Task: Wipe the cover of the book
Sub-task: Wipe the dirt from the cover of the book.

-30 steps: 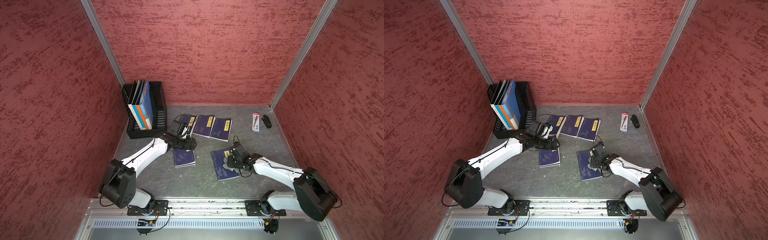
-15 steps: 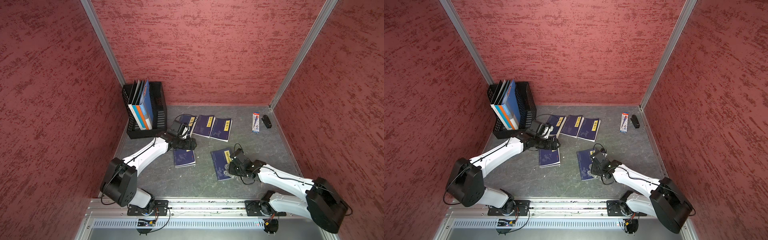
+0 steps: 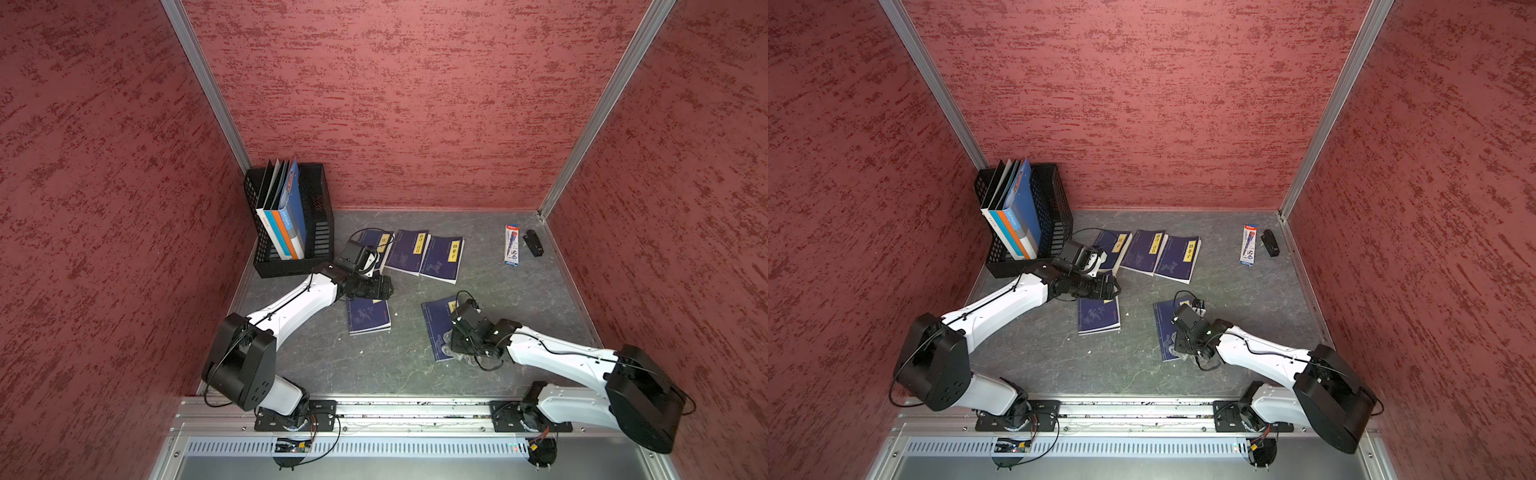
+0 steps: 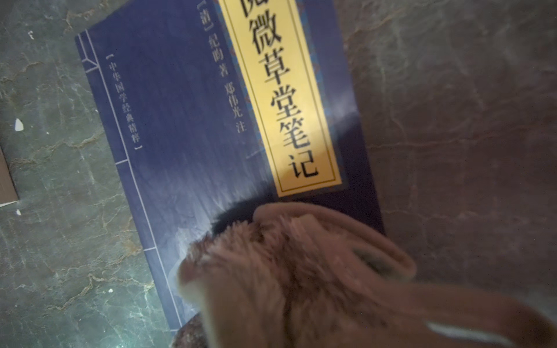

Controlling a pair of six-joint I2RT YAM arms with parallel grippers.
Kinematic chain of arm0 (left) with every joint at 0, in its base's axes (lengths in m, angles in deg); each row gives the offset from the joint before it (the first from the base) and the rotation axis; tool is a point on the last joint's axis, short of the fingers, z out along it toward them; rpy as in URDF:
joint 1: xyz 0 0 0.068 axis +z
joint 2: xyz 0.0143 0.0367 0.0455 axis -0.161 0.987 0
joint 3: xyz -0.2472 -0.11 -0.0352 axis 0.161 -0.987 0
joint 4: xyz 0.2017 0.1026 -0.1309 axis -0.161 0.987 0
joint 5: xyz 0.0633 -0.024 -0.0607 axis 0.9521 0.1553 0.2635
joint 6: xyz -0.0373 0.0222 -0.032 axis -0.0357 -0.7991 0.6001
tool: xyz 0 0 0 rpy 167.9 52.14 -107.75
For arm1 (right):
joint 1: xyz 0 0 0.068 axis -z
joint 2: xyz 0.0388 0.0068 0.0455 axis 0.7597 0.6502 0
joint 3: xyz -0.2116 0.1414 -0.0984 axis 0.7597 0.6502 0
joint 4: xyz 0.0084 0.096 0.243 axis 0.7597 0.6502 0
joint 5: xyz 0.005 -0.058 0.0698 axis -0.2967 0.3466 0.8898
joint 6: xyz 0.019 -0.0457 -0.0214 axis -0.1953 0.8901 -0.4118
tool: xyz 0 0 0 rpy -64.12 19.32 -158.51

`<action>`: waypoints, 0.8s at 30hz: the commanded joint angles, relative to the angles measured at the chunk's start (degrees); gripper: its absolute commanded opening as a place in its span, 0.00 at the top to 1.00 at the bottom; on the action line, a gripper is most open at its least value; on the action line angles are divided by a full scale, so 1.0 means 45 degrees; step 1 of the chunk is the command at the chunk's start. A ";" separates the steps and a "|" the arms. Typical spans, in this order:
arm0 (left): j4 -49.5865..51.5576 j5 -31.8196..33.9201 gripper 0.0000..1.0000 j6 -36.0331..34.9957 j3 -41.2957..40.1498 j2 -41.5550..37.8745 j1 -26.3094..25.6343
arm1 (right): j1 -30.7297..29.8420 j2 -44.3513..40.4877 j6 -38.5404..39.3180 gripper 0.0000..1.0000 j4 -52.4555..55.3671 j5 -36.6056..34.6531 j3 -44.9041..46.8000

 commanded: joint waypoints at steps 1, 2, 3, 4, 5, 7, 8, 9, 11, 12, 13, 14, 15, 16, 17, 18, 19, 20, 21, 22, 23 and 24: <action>0.0000 -0.0070 0.11 -0.0181 0.0335 -0.0039 0.0079 | -0.0186 0.1034 0.0106 0.77 0.0100 0.0471 0.0261; 0.0035 -0.0067 0.11 -0.0159 0.0338 -0.0058 0.0079 | -0.0133 0.1375 0.0278 0.76 -0.0185 0.0282 0.0058; 0.0037 -0.0059 0.11 -0.0160 0.0347 -0.0071 0.0087 | 0.0002 0.1737 0.0456 0.76 -0.0451 0.0135 -0.0165; 0.0067 -0.0082 0.11 -0.0151 0.0364 -0.0096 0.0078 | 0.0138 0.2090 0.0672 0.76 -0.0689 0.0075 -0.0376; 0.0097 -0.0078 0.11 -0.0146 0.0366 -0.0127 0.0092 | 0.0321 0.2467 0.0942 0.75 -0.0998 -0.0018 -0.0607; 0.0148 -0.0087 0.11 -0.0131 0.0367 -0.0222 0.0092 | 0.0756 0.3326 0.1391 0.75 -0.1627 -0.0099 -0.0964; 0.0171 -0.0055 0.11 -0.0134 0.0376 -0.0295 0.0078 | 0.1023 0.3660 0.1606 0.75 -0.1927 -0.0143 -0.1148; 0.0208 -0.0071 0.11 -0.0140 0.0349 -0.0357 0.0078 | 0.1243 0.3927 0.1779 0.75 -0.2136 -0.0222 -0.1331; 0.0270 -0.0027 0.11 -0.0123 0.0310 -0.0496 0.0079 | 0.1698 0.4436 0.2155 0.76 -0.2549 -0.0345 -0.1691; 0.0316 -0.0015 0.11 -0.0128 0.0322 -0.0541 0.0080 | 0.1810 0.4613 0.2289 0.76 -0.2609 -0.0356 -0.1856; 0.0344 0.0005 0.11 -0.0119 0.0298 -0.0588 0.0083 | 0.1876 0.4746 0.2434 0.76 -0.2601 -0.0354 -0.2022; 0.0381 0.0006 0.11 -0.0115 0.0274 -0.0621 0.0095 | 0.1884 0.4797 0.2562 0.76 -0.2539 -0.0310 -0.2168; 0.0392 0.0031 0.11 -0.0126 0.0259 -0.0653 0.0079 | 0.1879 0.4777 0.2632 0.76 -0.2481 -0.0165 -0.2179; 0.0373 0.0049 0.11 -0.0116 0.0194 -0.0703 0.0078 | 0.1866 0.4650 0.2661 0.76 -0.2457 0.0012 -0.2093; 0.0340 0.0049 0.11 -0.0115 0.0140 -0.0738 0.0083 | 0.1838 0.4420 0.2631 0.76 -0.2359 0.0190 -0.1918; 0.0299 0.0057 0.11 -0.0115 0.0104 -0.0759 0.0084 | 0.1789 0.4189 0.2568 0.76 -0.2238 0.0308 -0.1706; 0.0275 0.0047 0.11 -0.0103 0.0056 -0.0752 0.0101 | 0.1684 0.3824 0.2454 0.76 -0.2067 0.0428 -0.1403; 0.0268 0.0044 0.11 -0.0103 0.0041 -0.0732 0.0109 | 0.1518 0.3430 0.2311 0.76 -0.1850 0.0560 -0.1086; 0.0255 0.0040 0.11 -0.0108 0.0050 -0.0714 0.0117 | 0.1312 0.3012 0.2108 0.76 -0.1602 0.0791 -0.0768; 0.0237 0.0040 0.11 -0.0122 0.0056 -0.0693 0.0126 | 0.1061 0.2645 0.1879 0.76 -0.1397 0.0944 -0.0508; 0.0244 0.0022 0.11 -0.0139 0.0100 -0.0636 0.0136 | 0.0678 0.2136 0.1541 0.75 -0.1164 0.1062 -0.0203; 0.0245 0.0006 0.11 -0.0143 0.0127 -0.0618 0.0158 | 0.0354 0.1768 0.1224 0.76 -0.0993 0.1183 -0.0014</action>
